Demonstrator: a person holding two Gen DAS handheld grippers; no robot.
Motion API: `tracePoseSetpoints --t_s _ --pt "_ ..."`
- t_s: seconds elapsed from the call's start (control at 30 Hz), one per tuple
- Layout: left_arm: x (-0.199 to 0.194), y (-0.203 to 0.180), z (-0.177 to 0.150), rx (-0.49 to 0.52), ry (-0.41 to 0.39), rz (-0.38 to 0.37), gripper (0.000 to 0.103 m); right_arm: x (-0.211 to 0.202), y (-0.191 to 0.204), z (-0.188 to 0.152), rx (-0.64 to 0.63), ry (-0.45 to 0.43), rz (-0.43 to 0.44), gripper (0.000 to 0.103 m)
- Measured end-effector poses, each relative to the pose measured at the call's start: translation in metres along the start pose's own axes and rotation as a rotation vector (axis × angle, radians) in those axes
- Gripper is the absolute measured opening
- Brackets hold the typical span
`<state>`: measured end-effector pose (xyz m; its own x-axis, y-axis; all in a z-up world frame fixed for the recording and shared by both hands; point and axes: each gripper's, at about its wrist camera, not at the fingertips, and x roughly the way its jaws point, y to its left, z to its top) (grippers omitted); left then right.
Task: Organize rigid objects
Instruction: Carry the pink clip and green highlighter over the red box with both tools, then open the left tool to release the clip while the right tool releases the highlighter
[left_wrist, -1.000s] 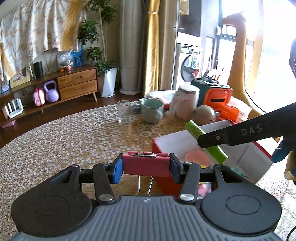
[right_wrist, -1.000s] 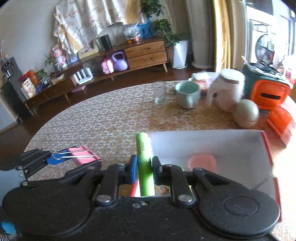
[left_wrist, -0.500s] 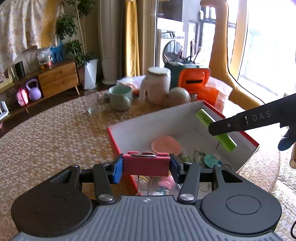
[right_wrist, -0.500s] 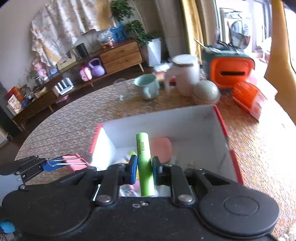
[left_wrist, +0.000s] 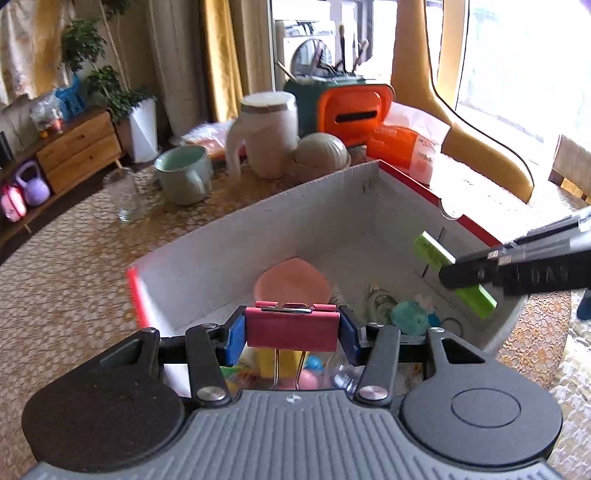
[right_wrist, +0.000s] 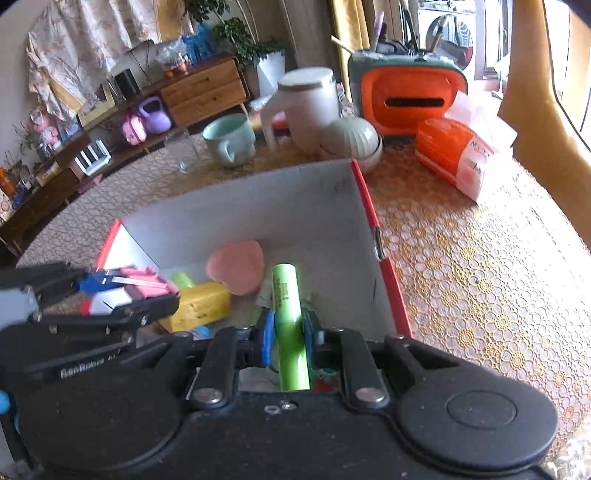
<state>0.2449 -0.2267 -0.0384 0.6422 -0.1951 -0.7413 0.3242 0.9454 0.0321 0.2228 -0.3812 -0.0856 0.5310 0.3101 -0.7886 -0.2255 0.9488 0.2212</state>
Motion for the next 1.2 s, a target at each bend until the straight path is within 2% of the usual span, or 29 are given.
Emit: tracePoseSetpoints --t_s 0.2,0.4,0.57,0.8,0.87,0.97,1.2 --pt "0.032 -0.009 0.021 0.01 0.06 -0.045 0.05 0.015 -0.005 0.001 -0.019 0.026 -0.016 0.016" --pt "0.067 -0.023 0.036 0.005 0.152 -0.097 0.05 0.028 -0.006 -0.002 -0.027 0.054 -0.02 0.016" --pt "0.086 -0.032 0.037 0.025 0.227 -0.133 0.05 0.035 -0.007 -0.005 -0.031 0.08 -0.036 0.015" --pt "0.103 -0.03 0.034 -0.007 0.304 -0.159 0.05 0.041 -0.004 -0.006 -0.039 0.091 -0.045 0.016" --pt "0.106 -0.027 0.034 -0.022 0.323 -0.169 0.05 0.04 -0.004 -0.006 -0.03 0.09 -0.04 0.021" --pt "0.105 -0.026 0.035 -0.035 0.323 -0.166 0.05 0.037 -0.002 -0.007 -0.022 0.084 -0.039 0.025" --pt "0.089 -0.019 0.034 -0.059 0.286 -0.154 0.057 0.026 -0.001 -0.011 -0.002 0.057 -0.03 0.033"
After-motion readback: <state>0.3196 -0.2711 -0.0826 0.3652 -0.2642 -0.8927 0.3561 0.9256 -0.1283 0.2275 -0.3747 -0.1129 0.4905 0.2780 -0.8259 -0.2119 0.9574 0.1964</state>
